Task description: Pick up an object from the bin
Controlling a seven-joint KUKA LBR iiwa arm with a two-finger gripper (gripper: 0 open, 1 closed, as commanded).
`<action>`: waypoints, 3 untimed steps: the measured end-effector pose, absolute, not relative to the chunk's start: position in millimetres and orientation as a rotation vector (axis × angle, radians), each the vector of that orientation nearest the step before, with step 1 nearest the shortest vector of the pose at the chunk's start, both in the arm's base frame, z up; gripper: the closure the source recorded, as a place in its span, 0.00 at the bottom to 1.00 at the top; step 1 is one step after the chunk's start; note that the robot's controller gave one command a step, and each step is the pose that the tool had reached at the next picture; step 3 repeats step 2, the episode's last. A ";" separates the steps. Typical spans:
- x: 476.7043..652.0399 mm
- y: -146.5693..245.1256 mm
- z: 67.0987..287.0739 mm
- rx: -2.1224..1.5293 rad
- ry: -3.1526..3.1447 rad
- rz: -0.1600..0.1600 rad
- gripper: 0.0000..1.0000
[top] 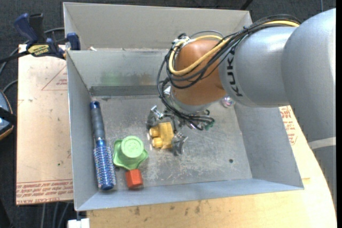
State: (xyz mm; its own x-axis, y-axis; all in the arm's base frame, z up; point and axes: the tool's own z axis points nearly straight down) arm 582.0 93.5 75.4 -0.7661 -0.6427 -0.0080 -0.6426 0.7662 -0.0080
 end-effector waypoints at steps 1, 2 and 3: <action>582.8 93.4 77.1 -1.065 2.942 -0.004 1.00; 579.9 76.9 226.9 -1.186 2.896 -0.003 1.00; 579.9 76.9 226.9 -1.186 2.896 -0.003 1.00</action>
Offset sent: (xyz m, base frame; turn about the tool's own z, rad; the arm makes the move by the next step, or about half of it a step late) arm 0.0000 0.0000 0.0000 0.0000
